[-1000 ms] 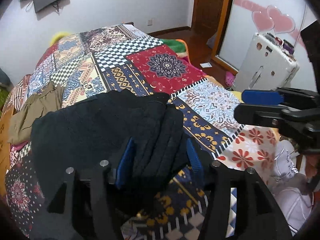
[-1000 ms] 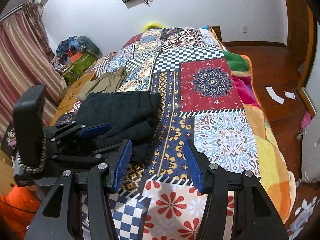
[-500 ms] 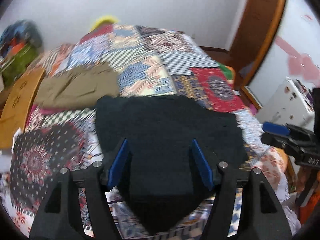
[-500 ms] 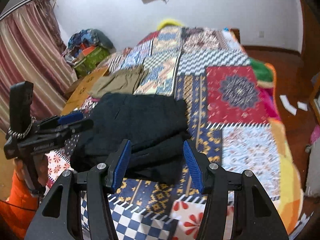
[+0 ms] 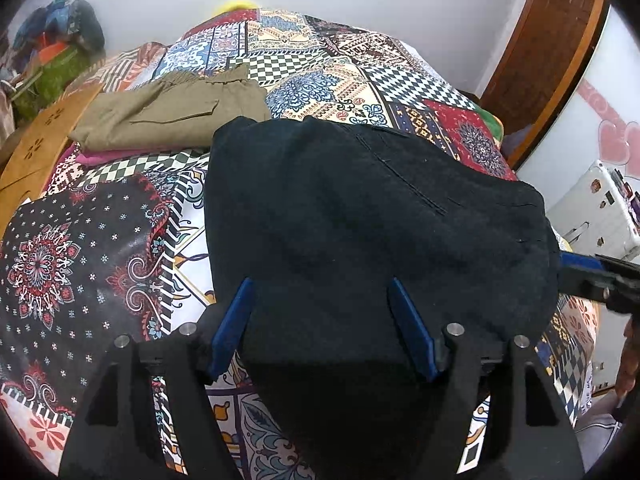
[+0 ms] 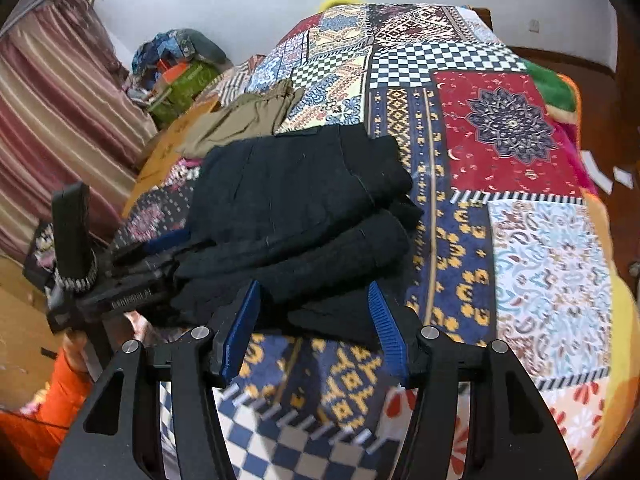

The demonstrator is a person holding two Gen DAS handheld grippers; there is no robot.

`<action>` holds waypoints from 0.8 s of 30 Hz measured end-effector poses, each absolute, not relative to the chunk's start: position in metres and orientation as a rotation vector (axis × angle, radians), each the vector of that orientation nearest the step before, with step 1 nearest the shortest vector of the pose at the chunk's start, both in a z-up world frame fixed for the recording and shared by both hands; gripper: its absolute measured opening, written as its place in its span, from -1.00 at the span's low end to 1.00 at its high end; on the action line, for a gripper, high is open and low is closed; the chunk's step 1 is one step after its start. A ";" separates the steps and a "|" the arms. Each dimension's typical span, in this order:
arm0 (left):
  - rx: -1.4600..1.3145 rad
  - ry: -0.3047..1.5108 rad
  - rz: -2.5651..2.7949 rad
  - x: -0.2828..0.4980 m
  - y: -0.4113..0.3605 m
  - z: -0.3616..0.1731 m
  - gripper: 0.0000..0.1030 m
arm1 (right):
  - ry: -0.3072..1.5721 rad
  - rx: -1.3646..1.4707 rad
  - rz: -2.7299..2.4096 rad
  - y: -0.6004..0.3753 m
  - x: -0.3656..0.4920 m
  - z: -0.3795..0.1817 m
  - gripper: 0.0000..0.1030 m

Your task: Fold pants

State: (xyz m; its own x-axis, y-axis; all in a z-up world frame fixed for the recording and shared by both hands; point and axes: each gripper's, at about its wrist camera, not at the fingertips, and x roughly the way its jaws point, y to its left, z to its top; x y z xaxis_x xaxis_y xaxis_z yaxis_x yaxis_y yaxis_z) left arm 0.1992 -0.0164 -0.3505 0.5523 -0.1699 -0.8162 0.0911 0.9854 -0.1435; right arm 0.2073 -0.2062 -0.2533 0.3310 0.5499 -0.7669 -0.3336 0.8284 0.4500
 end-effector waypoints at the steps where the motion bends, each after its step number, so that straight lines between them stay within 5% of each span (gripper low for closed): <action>1: -0.090 0.972 -0.156 0.199 -0.016 -0.351 0.39 | 1.088 0.244 0.585 -0.206 0.211 -0.254 0.03; 18: -0.097 0.948 -0.144 0.197 -0.015 -0.353 0.41 | 1.031 0.382 0.473 -0.184 0.237 -0.256 0.25; 24: -0.086 0.943 -0.135 0.197 -0.017 -0.351 0.41 | 1.017 0.341 0.438 -0.182 0.239 -0.261 -0.16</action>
